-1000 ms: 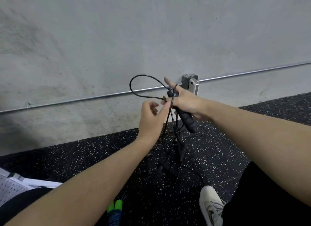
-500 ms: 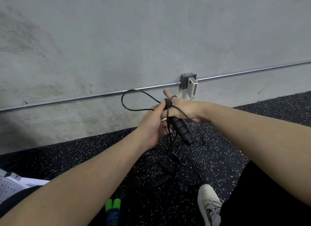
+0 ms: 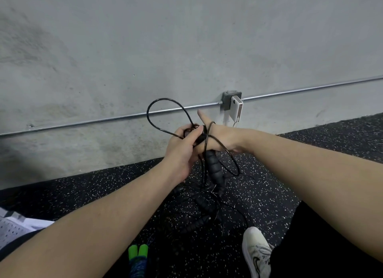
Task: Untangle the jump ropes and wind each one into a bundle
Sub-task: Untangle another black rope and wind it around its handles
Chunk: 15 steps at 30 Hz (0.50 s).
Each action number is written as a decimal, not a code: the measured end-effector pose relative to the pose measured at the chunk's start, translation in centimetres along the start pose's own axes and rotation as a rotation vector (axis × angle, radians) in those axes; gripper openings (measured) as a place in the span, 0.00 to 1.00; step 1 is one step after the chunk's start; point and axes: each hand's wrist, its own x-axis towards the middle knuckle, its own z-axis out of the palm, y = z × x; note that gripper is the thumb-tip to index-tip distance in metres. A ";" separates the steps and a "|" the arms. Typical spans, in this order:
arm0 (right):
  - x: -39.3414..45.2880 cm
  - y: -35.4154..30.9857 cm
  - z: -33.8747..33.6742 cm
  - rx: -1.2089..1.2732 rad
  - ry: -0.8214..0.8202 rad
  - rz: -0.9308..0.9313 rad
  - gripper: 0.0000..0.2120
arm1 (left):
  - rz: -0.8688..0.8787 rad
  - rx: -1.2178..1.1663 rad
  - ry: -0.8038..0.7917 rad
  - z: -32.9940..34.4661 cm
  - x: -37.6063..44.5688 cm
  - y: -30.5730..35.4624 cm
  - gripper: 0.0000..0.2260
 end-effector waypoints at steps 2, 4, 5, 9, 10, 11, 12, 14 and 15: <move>-0.2 -0.2 -0.1 -0.009 0.013 -0.004 0.61 | 0.053 0.013 0.062 0.3 -0.1 0.0 0.10; -0.2 -0.6 -0.3 -0.047 0.027 0.013 0.61 | 0.086 -0.048 0.142 0.4 0.0 0.6 0.07; -0.1 -0.6 -0.4 -0.070 0.032 0.019 0.61 | 0.099 -0.094 0.190 0.2 0.3 1.1 0.07; -0.1 -0.1 -1.2 -0.061 0.007 0.092 0.51 | 0.174 -0.176 0.371 -2.1 1.7 3.5 0.08; -0.1 -0.1 -1.3 0.023 0.017 0.098 0.49 | 0.191 -0.182 0.424 -2.7 2.1 4.0 0.07; -0.1 -0.1 -1.4 0.127 0.039 0.104 0.47 | 0.202 -0.197 0.483 -3.3 2.4 4.4 0.06; -0.1 -0.3 -1.4 0.233 0.059 0.104 0.44 | 0.209 -0.227 0.543 -3.9 2.7 4.8 0.05; 0.0 -0.6 -1.7 0.415 0.029 0.080 0.30 | 0.213 -0.283 0.644 -4.9 3.2 5.4 0.04; 0.2 -0.7 -1.8 0.508 0.000 0.076 0.23 | 0.216 -0.291 0.680 -5.3 3.4 5.6 0.03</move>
